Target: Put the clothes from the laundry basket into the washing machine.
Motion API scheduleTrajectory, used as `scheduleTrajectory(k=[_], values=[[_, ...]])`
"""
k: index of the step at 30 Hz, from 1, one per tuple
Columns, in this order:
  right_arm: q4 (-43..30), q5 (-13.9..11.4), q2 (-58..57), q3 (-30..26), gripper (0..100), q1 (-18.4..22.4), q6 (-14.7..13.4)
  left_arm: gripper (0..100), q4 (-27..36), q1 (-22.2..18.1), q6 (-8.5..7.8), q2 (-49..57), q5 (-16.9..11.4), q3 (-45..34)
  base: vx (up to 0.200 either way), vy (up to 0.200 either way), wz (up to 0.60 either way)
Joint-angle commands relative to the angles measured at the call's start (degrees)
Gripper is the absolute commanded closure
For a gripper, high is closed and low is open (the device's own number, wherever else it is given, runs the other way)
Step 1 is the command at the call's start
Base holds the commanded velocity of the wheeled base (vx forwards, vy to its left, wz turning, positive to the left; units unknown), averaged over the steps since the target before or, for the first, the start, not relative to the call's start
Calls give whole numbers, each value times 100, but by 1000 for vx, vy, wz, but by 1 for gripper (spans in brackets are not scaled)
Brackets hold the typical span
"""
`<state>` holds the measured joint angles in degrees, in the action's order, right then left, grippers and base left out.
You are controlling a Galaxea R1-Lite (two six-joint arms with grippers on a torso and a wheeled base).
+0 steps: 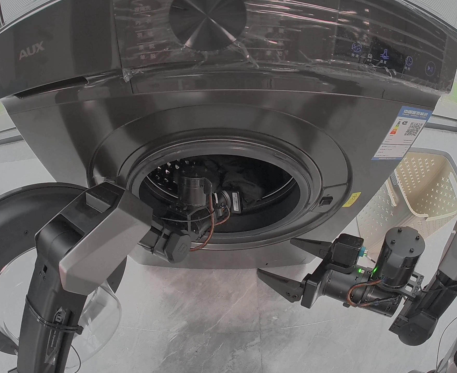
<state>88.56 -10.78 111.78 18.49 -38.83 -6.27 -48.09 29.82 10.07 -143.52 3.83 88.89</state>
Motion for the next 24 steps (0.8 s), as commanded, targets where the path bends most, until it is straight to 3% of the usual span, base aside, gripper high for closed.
scheduleTrajectory(k=[1, 7, 12, 21, 22, 24], values=[[3, -3, 11, 23, 0, -2, -6, 100, -25, -169, 197, -431, 338, 972, 0, 0, 0], [3, -3, 11, 67, 0, -2, -15, 100, 28, -292, 355, -1011, 593, 2563, 0, 0, 0], [3, -3, 11, 67, 0, -2, -6, 100, 142, -301, 478, -1073, 593, 2570, 0, 0, 0], [3, -3, 11, 67, 0, -2, -6, 100, 327, -292, 443, -1073, 672, 2570, 0, 0, 0], [3, -3, 11, 67, 0, -2, -15, 0, 388, -292, 443, -959, 663, 2545, 0, 0, 0], [3, -3, 11, 67, 0, -2, -6, 0, 555, -248, 426, -616, 637, 2150, 0, 0, 0]])
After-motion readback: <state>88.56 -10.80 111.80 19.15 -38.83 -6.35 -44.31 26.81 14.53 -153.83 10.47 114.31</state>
